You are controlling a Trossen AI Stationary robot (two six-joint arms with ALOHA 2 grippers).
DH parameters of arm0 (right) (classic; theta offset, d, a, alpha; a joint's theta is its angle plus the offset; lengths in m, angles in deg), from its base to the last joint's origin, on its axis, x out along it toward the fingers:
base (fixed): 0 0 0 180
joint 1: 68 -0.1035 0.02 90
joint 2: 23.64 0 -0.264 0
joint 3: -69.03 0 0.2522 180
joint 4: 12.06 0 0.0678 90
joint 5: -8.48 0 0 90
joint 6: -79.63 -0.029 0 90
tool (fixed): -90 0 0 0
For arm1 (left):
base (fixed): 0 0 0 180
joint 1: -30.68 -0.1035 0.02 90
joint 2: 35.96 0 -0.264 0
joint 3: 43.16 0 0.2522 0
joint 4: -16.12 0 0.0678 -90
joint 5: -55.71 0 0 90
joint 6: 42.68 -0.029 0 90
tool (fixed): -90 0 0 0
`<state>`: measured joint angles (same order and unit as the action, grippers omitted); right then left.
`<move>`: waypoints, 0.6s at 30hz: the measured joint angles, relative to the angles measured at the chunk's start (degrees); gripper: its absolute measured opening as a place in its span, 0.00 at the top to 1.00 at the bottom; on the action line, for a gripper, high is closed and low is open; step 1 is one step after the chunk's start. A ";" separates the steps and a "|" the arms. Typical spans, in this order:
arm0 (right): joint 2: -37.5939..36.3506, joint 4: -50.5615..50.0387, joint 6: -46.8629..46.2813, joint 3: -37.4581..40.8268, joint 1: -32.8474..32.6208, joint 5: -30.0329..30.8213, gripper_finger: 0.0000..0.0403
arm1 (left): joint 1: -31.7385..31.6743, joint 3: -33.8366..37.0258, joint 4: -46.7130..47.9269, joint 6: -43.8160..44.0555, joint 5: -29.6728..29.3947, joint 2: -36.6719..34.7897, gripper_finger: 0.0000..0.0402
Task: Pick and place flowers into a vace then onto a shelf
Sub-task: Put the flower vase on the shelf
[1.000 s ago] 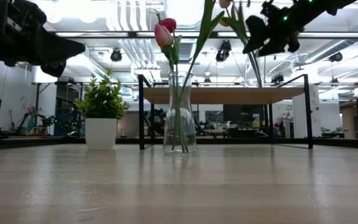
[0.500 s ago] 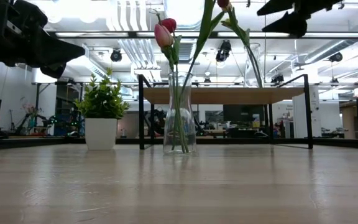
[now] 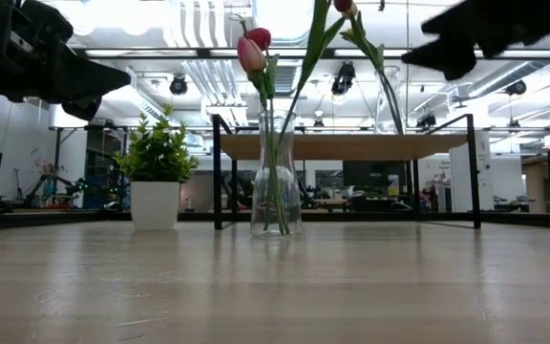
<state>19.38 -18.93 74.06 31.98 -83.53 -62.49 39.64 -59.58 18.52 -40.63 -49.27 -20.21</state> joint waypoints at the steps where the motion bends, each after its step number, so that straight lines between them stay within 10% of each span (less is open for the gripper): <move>1: 1.36 2.66 0.07 1.43 -0.90 0.28 0.18 | 0.00 0.00 0.00 -0.01 -0.01 0.00 0.99; 18: 33.30 28.86 -3.06 1.29 -1.16 8.64 0.18 | 0.01 0.04 -0.02 -0.01 -0.02 0.00 0.99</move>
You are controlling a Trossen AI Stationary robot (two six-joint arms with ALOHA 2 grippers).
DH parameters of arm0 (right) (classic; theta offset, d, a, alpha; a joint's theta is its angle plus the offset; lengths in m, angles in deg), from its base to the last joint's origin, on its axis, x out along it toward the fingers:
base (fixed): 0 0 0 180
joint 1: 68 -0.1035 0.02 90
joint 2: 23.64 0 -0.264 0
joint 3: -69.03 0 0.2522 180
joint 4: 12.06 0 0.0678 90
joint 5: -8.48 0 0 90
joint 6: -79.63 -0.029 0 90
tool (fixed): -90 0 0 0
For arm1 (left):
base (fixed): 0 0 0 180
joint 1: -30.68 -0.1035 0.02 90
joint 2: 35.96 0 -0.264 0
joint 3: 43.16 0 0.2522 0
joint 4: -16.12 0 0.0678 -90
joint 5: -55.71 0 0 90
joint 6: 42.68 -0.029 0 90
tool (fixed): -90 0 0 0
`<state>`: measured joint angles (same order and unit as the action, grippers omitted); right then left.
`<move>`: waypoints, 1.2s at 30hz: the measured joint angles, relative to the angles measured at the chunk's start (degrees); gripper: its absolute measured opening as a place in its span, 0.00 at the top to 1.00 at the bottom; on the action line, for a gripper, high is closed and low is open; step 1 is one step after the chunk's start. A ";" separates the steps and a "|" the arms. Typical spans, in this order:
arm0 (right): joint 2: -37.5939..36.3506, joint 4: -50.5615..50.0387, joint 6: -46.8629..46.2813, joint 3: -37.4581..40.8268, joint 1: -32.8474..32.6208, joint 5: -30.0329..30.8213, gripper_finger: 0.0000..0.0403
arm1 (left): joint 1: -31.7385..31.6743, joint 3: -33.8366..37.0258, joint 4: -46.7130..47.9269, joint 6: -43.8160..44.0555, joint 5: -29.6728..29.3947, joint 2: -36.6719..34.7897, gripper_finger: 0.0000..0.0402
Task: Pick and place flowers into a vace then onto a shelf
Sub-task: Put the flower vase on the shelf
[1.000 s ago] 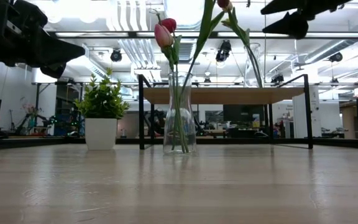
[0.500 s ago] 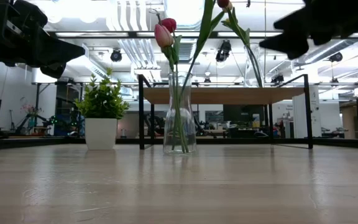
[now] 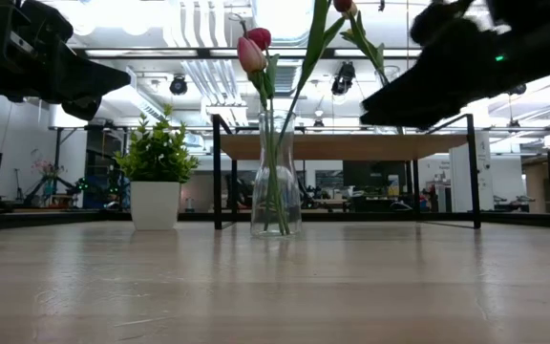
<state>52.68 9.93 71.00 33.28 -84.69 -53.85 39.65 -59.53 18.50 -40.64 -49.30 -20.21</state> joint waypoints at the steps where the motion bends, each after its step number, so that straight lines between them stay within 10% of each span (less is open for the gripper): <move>1: 1.89 -0.06 0.09 -1.09 0.15 0.71 0.18 | 0.00 0.00 0.00 0.00 0.00 -0.02 0.99; 36: 33.13 20.48 1.56 -19.90 5.34 2.42 0.18 | 0.00 0.02 0.00 -0.02 0.00 -0.02 0.99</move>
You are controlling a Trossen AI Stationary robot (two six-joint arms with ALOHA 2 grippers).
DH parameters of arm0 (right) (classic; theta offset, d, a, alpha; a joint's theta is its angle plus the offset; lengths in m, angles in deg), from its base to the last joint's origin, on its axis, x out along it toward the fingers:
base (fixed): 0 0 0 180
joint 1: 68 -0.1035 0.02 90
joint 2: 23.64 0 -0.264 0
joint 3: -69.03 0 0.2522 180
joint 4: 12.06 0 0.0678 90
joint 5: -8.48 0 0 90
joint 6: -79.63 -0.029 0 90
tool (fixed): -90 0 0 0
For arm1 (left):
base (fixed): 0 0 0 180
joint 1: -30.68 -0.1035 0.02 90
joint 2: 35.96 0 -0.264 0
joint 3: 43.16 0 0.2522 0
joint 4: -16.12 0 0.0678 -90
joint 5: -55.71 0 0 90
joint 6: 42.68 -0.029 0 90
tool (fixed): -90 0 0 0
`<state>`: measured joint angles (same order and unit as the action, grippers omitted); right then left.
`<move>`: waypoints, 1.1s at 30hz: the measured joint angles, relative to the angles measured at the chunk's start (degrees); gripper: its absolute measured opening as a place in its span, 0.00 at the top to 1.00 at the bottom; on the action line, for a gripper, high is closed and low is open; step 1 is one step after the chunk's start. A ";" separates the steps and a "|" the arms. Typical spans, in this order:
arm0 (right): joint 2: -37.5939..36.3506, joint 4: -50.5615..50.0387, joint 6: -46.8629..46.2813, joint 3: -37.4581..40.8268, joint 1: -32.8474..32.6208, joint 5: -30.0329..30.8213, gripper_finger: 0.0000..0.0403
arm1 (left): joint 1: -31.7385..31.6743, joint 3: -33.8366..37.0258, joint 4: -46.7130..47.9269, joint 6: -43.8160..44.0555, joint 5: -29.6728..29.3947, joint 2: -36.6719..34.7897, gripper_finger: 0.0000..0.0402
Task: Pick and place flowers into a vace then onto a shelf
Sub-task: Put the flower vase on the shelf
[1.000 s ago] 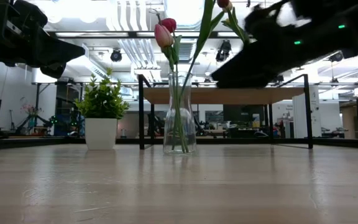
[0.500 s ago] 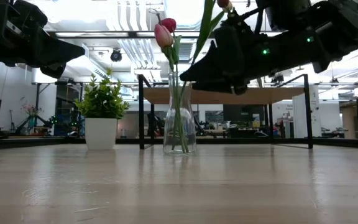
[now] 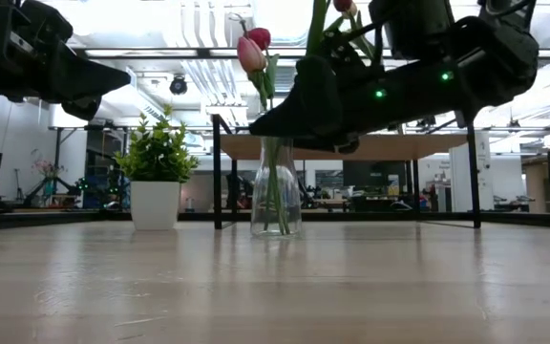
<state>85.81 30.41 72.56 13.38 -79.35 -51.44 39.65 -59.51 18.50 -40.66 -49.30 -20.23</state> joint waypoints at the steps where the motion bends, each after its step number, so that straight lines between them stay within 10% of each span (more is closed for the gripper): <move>1: 0.15 0.04 0.07 -0.24 0.09 0.07 0.18 | 0.00 0.00 0.00 0.00 0.00 0.00 0.99; 11: -0.85 -0.71 0.00 0.55 0.20 3.45 0.21 | 0.00 0.00 0.04 0.00 0.00 0.04 0.99; 25: -0.88 -0.79 -0.46 0.49 0.13 3.50 0.56 | -0.02 0.00 0.04 0.00 0.00 0.04 0.99; 33: -1.84 -0.68 -0.82 -0.63 0.13 3.52 0.54 | -0.02 0.00 0.04 0.00 0.00 0.04 0.99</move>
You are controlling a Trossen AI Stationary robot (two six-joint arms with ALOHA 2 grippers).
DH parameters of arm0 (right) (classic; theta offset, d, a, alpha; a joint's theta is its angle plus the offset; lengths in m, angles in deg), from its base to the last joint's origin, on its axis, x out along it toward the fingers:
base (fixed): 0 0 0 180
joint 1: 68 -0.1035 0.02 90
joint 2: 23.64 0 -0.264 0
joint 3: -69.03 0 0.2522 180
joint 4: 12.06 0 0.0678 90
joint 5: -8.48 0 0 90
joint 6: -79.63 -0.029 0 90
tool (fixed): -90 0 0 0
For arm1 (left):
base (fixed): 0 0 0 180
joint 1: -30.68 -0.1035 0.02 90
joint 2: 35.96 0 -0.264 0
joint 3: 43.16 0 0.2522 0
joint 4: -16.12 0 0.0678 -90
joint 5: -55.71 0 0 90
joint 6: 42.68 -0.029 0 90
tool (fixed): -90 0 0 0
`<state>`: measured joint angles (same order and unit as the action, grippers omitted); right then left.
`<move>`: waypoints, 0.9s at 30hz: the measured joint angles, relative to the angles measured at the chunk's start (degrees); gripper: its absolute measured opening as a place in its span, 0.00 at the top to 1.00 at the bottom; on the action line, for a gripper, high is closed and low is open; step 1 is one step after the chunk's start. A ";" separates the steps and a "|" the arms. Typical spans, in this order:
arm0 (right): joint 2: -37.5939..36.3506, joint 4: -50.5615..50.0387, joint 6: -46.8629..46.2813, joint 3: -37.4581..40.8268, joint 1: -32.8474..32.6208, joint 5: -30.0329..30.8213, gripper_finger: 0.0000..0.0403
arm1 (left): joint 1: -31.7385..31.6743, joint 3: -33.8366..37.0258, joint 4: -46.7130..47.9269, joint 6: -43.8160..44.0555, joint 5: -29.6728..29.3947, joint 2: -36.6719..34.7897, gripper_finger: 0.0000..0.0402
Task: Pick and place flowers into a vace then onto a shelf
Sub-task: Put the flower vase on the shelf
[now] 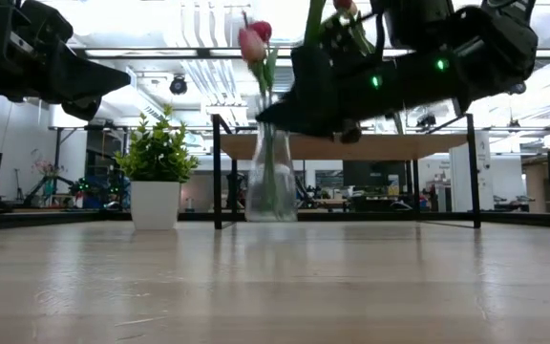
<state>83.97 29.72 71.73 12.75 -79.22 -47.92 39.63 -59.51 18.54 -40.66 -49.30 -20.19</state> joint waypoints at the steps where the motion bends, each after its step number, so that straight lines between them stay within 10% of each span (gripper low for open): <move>1: -0.63 0.28 0.22 -0.32 0.00 -0.01 0.53 | 0.02 0.00 0.00 0.02 0.00 0.00 0.99; 27: -19.49 -23.94 7.72 -9.51 5.86 -0.48 0.55 | 0.00 0.00 0.00 0.01 0.00 -0.04 0.99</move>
<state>64.48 5.78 79.45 3.25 -73.37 -48.40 39.63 -59.51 18.54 -40.65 -49.30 -20.23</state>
